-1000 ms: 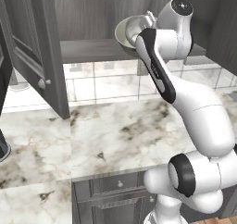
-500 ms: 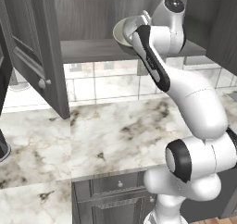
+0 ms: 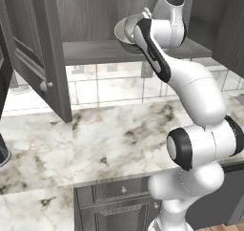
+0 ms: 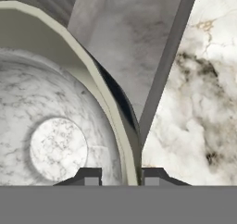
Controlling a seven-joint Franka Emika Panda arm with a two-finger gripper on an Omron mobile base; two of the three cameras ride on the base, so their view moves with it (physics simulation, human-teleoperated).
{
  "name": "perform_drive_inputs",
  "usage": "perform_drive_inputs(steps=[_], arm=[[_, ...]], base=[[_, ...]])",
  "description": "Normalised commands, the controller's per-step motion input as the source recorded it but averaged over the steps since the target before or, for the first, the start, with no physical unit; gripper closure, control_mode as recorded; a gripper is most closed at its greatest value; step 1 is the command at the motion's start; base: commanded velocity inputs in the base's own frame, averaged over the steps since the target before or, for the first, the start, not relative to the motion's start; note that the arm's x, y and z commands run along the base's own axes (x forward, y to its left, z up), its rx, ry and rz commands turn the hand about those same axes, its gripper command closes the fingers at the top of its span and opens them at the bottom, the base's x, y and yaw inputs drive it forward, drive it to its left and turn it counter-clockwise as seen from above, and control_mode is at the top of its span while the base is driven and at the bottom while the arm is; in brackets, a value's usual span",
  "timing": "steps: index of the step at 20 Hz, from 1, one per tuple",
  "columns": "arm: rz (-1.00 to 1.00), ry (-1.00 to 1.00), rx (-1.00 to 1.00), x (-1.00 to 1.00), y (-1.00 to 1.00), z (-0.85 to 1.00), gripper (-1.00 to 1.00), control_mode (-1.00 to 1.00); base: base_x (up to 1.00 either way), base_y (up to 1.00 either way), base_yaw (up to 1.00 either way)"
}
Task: Pick up the bowls on the counter and stack them on top of one another in the open cabinet. Place the smaller bowl on top of the larger bowl.
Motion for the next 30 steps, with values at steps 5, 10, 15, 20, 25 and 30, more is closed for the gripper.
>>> perform_drive_inputs(steps=[5, 10, 15, 20, 25, 30], arm=[[0.0, 0.02, 0.0, 0.25, 0.0, -0.02, 1.0, -1.0], [0.0, 0.0, 0.0, 0.01, 0.0, -0.02, 1.0, -1.0], [0.0, 0.0, 0.0, 0.19, 0.0, 0.0, 1.0, -1.0], [0.0, 0.0, 0.01, 0.26, 0.0, 0.0, 1.0, -1.0], [0.0, 0.0, 0.0, 0.14, 0.0, 0.0, -1.0, -1.0], [0.0, 0.0, 0.0, 0.04, 0.0, 0.0, -1.0, -1.0]], base=[[0.0, 0.0, 0.0], [0.0, 0.0, 0.0], [0.0, 0.0, 0.0], [0.0, 0.0, 0.0], [0.0, 0.0, 0.0], [0.0, 0.0, 0.0]])
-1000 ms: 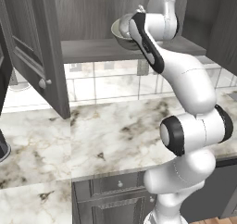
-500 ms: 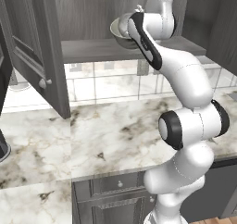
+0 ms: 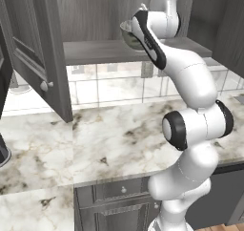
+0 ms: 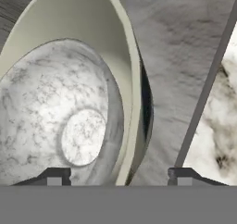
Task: Pick up the bowls on the counter and stack them on top of one another in the open cabinet. Place the smaller bowl on top of the larger bowl.
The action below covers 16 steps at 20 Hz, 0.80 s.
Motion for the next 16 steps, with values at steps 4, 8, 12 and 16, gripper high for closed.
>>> perform_drive_inputs(steps=[4, 8, 12, 16], arm=[[0.0, -0.01, 0.01, 0.0, 0.0, 0.02, -1.0, -1.0], [0.0, -0.06, 0.0, -0.06, 0.0, 0.15, -1.0, -1.0], [0.0, -0.1, 0.0, -0.29, 0.0, 0.15, -1.0, -1.0], [0.0, -0.08, 0.0, -0.42, 0.0, 0.07, -1.0, -1.0]], base=[[0.0, 0.0, 0.0], [0.0, 0.0, 0.0], [0.0, 0.0, 0.0], [0.0, 0.0, 0.0]])
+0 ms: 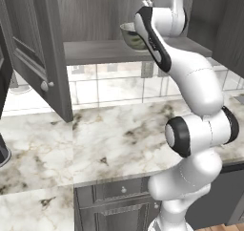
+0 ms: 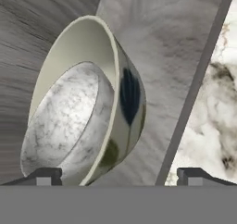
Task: Pick up the bowls on the counter and stack them on top of one another in the open cabinet. Place the smaller bowl on top of the larger bowl.
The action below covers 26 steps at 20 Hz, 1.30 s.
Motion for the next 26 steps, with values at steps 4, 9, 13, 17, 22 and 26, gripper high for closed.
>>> perform_drive_inputs(steps=[4, 9, 13, 17, 22, 26], arm=[[-0.01, -0.05, 0.0, -0.64, 0.0, 0.0, -1.0, -1.0], [-0.02, -0.07, 0.0, -0.73, 0.0, 0.0, -1.0, -1.0], [-0.03, -0.09, 0.0, -0.81, 0.0, 0.0, -1.0, -1.0], [-0.03, -0.09, 0.01, -0.92, 0.0, 0.0, -1.0, -1.0], [-0.05, -0.05, 0.0, -0.97, 0.0, -0.15, -1.0, -1.0], [-0.05, 0.0, 0.0, -0.85, 0.03, -0.35, -1.0, -1.0]], base=[[0.0, 0.0, 0.0], [0.0, 0.0, 0.0], [0.0, 0.0, 0.0], [0.0, 0.0, 0.0], [0.0, 0.0, 0.0], [0.0, 0.0, 0.0]])
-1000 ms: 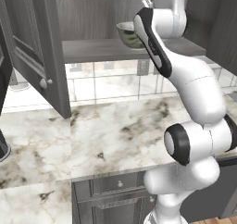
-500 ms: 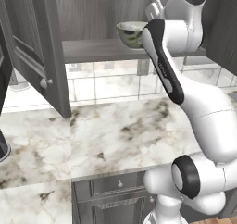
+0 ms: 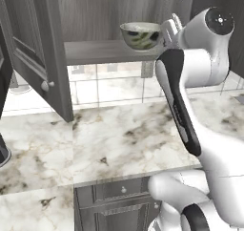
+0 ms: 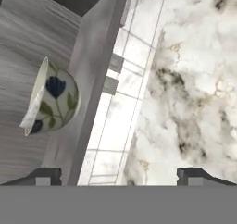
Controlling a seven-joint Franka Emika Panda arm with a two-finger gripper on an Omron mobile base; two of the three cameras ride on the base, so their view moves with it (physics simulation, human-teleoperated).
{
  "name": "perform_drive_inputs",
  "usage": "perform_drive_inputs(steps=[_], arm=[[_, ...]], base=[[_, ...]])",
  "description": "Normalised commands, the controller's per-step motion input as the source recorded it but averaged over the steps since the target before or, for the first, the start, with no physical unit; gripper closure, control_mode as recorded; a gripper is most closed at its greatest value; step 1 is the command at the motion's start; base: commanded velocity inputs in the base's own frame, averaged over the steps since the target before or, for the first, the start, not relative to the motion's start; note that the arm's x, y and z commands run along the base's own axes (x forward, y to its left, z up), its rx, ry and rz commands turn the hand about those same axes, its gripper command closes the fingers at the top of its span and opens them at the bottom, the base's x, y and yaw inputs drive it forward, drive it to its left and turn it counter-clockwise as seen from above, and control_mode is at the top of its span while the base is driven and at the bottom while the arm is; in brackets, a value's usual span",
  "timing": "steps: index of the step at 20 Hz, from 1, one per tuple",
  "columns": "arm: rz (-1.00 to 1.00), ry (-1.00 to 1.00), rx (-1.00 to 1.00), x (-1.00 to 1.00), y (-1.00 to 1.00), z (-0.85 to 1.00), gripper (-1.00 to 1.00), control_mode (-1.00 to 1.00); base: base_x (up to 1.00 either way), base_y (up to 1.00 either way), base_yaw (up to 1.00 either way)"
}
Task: Pick up the bowls on the counter and stack them on top of one another in the open cabinet. Place the smaller bowl on top of the larger bowl.
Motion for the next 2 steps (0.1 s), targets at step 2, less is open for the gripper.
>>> perform_drive_inputs(steps=[2], arm=[[0.0, 0.04, -0.03, -0.19, 0.02, -0.12, -1.0, -1.0]], base=[[0.0, 0.0, 0.0]])
